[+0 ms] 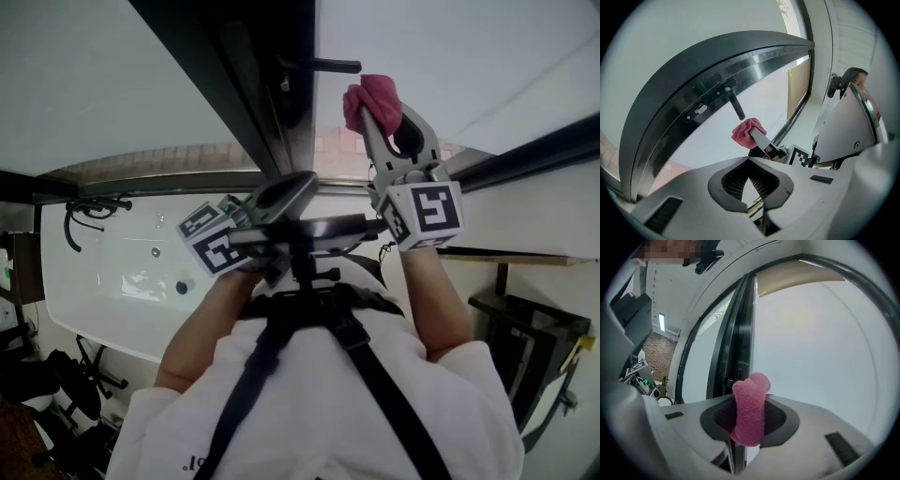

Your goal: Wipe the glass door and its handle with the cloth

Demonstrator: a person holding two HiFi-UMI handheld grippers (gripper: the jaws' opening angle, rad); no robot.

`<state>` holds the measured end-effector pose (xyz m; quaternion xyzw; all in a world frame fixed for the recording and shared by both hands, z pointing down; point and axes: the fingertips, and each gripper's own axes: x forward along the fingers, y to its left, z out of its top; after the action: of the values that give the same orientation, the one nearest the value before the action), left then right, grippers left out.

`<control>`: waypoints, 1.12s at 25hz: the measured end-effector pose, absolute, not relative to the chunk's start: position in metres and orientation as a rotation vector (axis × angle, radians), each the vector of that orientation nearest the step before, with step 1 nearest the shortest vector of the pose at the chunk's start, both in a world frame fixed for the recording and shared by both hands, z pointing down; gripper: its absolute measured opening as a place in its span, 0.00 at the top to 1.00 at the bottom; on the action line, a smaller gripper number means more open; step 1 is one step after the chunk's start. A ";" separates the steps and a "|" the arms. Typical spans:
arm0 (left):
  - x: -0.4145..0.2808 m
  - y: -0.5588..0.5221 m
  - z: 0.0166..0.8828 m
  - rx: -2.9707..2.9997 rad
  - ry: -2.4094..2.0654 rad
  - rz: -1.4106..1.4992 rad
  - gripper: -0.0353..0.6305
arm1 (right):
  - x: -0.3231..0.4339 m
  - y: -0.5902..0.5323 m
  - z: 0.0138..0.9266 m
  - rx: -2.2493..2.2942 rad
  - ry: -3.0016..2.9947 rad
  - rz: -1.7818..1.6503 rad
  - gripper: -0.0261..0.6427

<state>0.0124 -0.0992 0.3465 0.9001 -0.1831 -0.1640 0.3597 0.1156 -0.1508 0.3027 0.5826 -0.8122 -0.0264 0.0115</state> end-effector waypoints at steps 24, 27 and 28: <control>0.020 -0.100 0.349 2.306 -0.474 -0.427 0.96 | 0.116 -0.148 0.307 1.770 -2.565 -0.087 0.80; 0.019 -0.100 0.351 2.297 -0.480 -0.435 0.96 | 0.116 -0.147 0.311 1.766 -2.556 -0.078 0.80; 0.019 -0.100 0.351 2.296 -0.480 -0.437 0.96 | 0.116 -0.147 0.313 1.764 -2.553 -0.074 0.80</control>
<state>0.0186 -0.1003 0.3513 0.8945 -0.1870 -0.1700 0.3689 0.1164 -0.1466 0.3125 0.5683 -0.8223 -0.0237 0.0189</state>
